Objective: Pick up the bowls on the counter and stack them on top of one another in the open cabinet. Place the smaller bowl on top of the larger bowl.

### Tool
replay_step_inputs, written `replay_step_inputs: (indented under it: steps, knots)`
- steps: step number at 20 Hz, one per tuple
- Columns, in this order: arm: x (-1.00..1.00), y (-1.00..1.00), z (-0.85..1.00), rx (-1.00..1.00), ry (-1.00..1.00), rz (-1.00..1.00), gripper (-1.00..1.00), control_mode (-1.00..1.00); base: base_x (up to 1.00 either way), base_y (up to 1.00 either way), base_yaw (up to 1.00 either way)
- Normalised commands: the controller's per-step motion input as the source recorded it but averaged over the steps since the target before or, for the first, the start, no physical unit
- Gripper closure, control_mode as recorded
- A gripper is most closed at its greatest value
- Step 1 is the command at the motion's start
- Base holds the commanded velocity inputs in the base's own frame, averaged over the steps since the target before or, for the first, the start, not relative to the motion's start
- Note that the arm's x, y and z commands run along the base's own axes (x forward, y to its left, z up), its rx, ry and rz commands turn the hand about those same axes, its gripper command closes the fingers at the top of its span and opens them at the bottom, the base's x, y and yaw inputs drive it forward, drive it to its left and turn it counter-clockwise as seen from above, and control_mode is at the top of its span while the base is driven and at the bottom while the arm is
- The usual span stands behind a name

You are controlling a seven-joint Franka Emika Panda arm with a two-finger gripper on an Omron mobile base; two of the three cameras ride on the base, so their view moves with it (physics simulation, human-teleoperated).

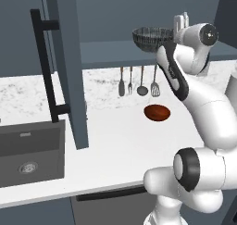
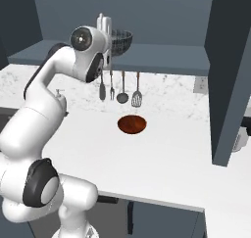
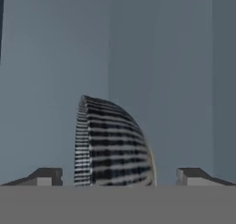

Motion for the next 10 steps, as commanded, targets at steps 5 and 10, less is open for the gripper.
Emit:
replay_step_inputs:
  steps: [5, 10]
  knots:
    - [-0.91, -0.1, 0.1, 0.03, 0.25, 0.0, -1.0, -1.0, 0.0, 0.0, 0.0]
    - [-0.74, -0.08, -0.13, 0.0, 0.41, 0.0, -1.0, -1.0, 0.0, 0.0, 0.0]
